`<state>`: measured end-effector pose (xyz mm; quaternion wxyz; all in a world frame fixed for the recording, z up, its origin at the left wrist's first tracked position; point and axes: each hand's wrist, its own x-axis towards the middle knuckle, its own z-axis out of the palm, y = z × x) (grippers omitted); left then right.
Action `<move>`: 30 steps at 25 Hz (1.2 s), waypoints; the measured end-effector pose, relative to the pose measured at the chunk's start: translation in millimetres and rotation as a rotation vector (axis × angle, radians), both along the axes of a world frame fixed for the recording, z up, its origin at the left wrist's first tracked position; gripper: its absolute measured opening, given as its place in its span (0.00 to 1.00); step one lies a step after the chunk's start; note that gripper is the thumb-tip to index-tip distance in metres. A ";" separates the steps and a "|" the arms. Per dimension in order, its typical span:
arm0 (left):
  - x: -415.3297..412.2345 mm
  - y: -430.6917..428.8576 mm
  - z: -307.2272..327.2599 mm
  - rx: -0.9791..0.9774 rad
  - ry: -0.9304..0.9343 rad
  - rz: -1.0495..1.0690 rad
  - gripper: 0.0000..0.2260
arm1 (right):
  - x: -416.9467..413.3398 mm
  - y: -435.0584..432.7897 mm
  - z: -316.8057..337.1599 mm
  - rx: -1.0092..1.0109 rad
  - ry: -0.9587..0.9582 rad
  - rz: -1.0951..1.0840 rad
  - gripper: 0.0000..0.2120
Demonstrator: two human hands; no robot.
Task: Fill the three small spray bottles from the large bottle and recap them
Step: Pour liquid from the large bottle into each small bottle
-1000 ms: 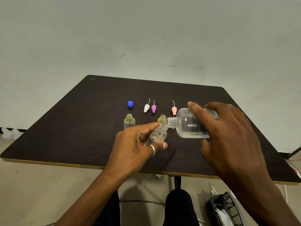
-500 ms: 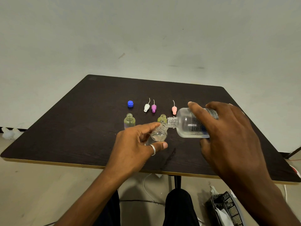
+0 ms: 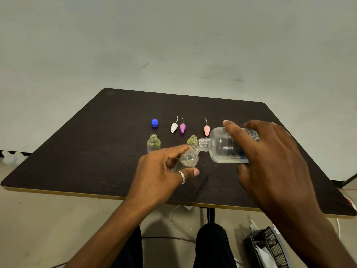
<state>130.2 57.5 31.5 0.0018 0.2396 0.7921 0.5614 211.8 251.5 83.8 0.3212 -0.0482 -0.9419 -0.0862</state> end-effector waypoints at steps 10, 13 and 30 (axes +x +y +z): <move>1.2 1.0 -0.2 0.029 -0.012 -0.007 0.26 | 1.4 -1.2 2.1 0.005 0.011 0.001 0.43; 1.3 2.0 -1.2 0.044 -0.019 -0.007 0.26 | 1.5 -0.7 2.1 0.006 0.012 0.003 0.43; 5.1 7.5 -4.7 0.111 -0.090 -0.016 0.24 | 1.9 -1.6 2.5 0.000 0.007 -0.007 0.43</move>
